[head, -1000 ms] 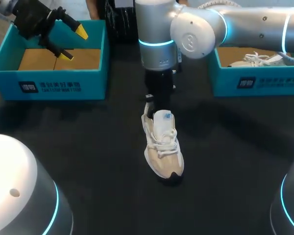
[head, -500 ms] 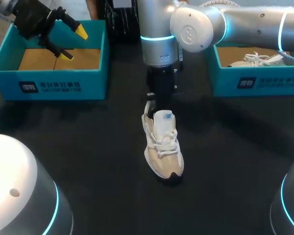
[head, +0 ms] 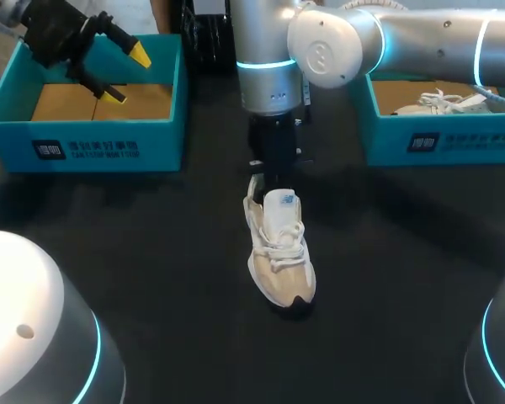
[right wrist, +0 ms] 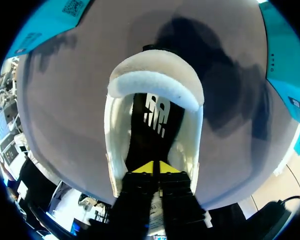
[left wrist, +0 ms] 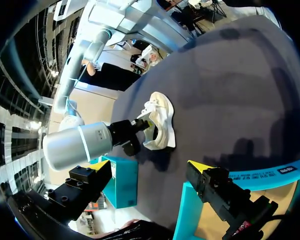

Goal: Take the shoe out of the shoebox, open the shoe tongue, remove and reinsert the insole, then place the shoe into the shoebox

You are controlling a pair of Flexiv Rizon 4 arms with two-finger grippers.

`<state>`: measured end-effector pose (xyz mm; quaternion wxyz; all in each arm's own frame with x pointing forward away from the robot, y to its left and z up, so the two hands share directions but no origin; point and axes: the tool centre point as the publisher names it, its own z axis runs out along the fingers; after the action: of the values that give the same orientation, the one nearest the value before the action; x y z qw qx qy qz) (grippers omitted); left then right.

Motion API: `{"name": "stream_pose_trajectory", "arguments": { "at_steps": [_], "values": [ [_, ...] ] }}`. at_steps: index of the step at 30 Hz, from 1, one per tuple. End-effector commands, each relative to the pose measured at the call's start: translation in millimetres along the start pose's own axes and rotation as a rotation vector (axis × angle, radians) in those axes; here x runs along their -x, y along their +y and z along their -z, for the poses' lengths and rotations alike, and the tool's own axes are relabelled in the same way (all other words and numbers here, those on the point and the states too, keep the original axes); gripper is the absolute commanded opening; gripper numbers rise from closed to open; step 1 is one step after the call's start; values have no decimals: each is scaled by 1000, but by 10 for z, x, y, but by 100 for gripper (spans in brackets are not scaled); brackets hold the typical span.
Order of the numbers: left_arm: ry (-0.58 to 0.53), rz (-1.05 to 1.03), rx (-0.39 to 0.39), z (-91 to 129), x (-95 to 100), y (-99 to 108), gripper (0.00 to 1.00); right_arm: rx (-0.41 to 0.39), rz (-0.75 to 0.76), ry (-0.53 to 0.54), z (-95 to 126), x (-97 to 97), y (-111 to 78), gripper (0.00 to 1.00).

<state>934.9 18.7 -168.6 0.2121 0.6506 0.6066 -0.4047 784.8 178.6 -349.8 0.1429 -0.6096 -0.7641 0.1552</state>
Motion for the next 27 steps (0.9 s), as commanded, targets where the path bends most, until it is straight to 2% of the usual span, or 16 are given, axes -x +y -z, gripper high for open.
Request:
{"name": "stream_pose_trajectory", "arguments": {
  "at_steps": [1,3,5,6,23,27],
  "values": [
    [1,-1,0,1,-4,2,100,3,-2,-1,-6,-19,10,48],
    [1,-1,0,1,-4,2,100,5,-4,-2,4,-26,11,76],
    [1,-1,0,1,-4,2,100,8,-4,-5,14,-31,12,95],
    [1,-1,0,1,-4,2,100,9,-5,-6,14,-32,12,100],
    [1,-1,0,1,-4,2,100,4,10,-28,66,-96,15,100],
    [1,-1,0,1,-4,2,100,33,-5,-33,101,-109,-5,100]
  ]
}}
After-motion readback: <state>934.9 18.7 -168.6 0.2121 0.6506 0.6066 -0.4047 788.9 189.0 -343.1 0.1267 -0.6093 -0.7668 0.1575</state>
